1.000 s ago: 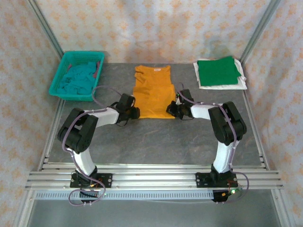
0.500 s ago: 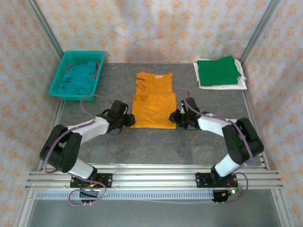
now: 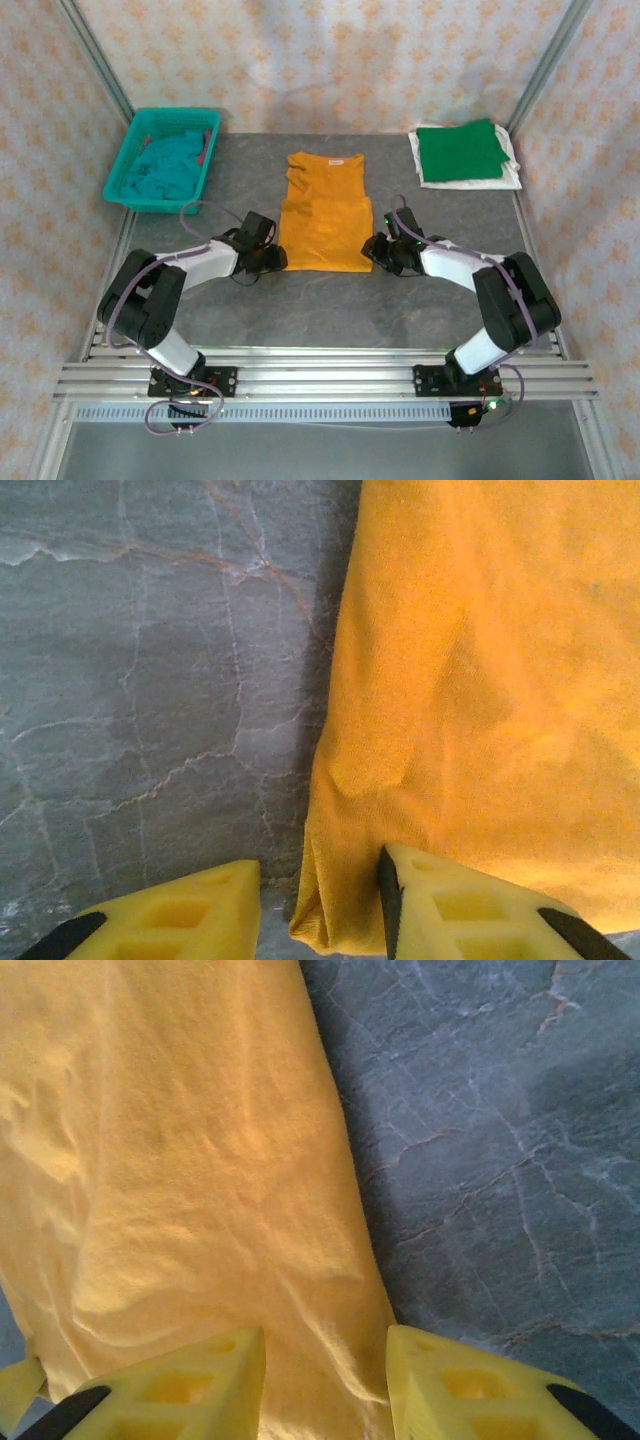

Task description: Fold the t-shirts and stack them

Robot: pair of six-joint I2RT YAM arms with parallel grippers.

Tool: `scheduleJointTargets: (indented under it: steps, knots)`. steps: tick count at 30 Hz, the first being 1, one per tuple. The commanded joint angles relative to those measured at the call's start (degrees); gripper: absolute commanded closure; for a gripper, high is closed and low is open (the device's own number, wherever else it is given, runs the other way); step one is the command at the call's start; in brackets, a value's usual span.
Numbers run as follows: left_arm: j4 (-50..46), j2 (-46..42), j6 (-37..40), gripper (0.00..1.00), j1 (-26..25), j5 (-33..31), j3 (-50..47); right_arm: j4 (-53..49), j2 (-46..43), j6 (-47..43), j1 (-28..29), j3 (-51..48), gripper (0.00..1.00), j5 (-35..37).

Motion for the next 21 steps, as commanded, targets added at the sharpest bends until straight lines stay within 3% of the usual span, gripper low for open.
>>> scheduleJointTargets:
  steps: [1, 10, 21]
  knots:
    - [1.22, 1.80, -0.07, 0.64, -1.11, 2.53, 1.71, 0.80, 1.38, 0.30, -0.18, -1.23, 0.63, 1.57]
    - [-1.44, -1.81, -1.48, 0.65, -3.32, 1.97, 2.29, -0.40, -1.27, 1.49, -0.28, -2.50, 0.62, 5.56]
    - [-2.66, -0.70, -1.13, 0.69, -3.23, -3.79, 0.30, -0.84, -2.00, 1.39, -1.03, -3.06, 0.58, 6.13]
